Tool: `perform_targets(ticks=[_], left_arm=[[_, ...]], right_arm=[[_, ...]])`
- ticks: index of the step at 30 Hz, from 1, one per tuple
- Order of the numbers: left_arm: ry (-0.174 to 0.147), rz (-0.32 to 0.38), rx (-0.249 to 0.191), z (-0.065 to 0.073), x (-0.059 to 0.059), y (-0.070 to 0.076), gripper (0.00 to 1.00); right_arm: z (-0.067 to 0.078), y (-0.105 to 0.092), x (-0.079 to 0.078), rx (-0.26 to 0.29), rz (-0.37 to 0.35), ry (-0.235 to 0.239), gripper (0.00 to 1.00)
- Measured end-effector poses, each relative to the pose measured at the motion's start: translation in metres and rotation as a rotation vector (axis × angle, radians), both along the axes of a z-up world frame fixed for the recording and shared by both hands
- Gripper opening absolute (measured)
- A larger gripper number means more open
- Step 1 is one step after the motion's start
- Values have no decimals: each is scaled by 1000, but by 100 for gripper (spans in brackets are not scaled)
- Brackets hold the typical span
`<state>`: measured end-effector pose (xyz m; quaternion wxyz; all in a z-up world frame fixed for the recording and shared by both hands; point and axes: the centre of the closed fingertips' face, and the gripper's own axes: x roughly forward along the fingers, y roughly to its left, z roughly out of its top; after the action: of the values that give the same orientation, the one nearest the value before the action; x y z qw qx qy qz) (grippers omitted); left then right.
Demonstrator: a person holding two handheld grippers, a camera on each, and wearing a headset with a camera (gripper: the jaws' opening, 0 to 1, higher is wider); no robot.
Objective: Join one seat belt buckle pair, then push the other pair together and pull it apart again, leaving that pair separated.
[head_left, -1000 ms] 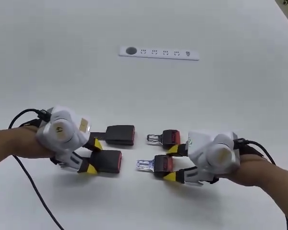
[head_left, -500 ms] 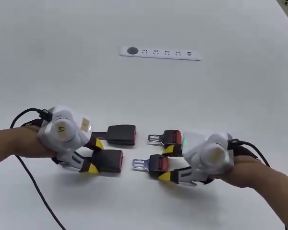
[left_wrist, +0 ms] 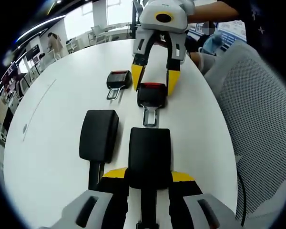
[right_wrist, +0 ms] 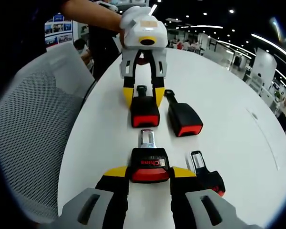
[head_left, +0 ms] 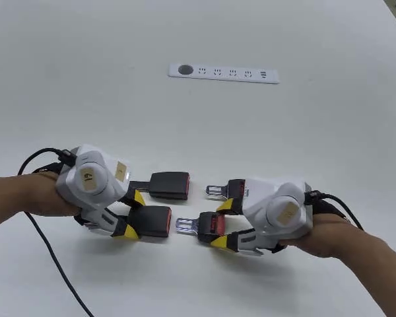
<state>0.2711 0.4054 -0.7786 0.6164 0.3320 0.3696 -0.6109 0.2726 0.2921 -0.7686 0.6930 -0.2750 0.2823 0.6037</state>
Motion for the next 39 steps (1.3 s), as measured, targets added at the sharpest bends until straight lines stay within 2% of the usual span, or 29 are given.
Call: perform_targets(ticks=[13,25,31,39], left_arm=[[0,0,2,0,-1,0,32],[-4,1,7,0,-1,0,32],[-2,0,8,-1,0,0,32],[-5,-1,6,-1,0,0,32]], right_arm=[[5,14,0,11,14,-1,30],[0,27,0,22,30,-5,30],[-2,26,1,12,44,-27,30],[-3,27,1,13,43,-25,28]])
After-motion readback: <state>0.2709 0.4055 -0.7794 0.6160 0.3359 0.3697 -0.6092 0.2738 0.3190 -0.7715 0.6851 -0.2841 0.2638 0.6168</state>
